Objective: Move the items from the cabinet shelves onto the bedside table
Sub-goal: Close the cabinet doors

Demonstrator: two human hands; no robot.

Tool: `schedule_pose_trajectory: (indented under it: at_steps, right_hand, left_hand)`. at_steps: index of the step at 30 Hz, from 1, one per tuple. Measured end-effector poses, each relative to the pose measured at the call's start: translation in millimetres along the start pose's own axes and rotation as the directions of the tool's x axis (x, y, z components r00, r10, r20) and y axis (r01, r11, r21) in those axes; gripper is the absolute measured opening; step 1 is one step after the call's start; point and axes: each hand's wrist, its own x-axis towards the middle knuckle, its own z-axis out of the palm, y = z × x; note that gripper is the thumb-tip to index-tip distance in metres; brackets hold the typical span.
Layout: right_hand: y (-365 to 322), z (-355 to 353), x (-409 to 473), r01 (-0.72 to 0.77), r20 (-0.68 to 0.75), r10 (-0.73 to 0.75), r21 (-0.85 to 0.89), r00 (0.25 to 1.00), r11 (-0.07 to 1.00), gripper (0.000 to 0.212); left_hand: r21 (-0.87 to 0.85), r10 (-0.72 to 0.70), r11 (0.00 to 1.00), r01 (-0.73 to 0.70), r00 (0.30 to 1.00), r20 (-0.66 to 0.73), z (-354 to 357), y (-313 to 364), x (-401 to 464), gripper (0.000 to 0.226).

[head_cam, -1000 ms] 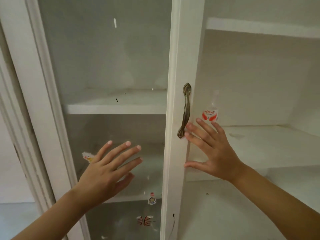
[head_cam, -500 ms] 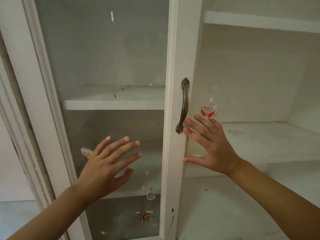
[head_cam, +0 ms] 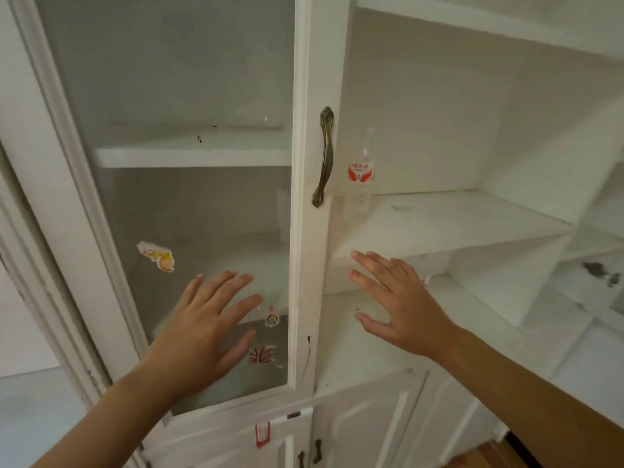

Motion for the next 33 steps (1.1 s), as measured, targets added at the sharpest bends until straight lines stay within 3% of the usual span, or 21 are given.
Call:
schedule_pose_trajectory:
  at_steps: [10,20,29,33]
  right_hand:
    - [35,-52,-124,-0.175,0.161,0.177,-0.03,0.971,0.984,0.063]
    - [146,-171,-299,-0.371,0.216,0.382,-0.091,0.899,0.924,0.063]
    - [217,-276,-463,-0.593,0.16,0.612,-0.152,0.775,0.791,0.063]
    - [237,-316,-530,-0.701,0.108,0.725,-0.193,0.68,0.686,0.063]
  left_hand:
    - [-0.112,0.012,0.994,0.004,0.99,0.141,11,95,9,0.054]
    - [-0.238,0.19,0.956,-0.171,0.98,0.059,38,294,127,0.049]
    - [-0.339,0.407,0.857,-0.388,0.913,-0.014,66,491,232,0.049]
    - [-0.38,0.514,0.782,-0.494,0.856,-0.054,77,570,284,0.049]
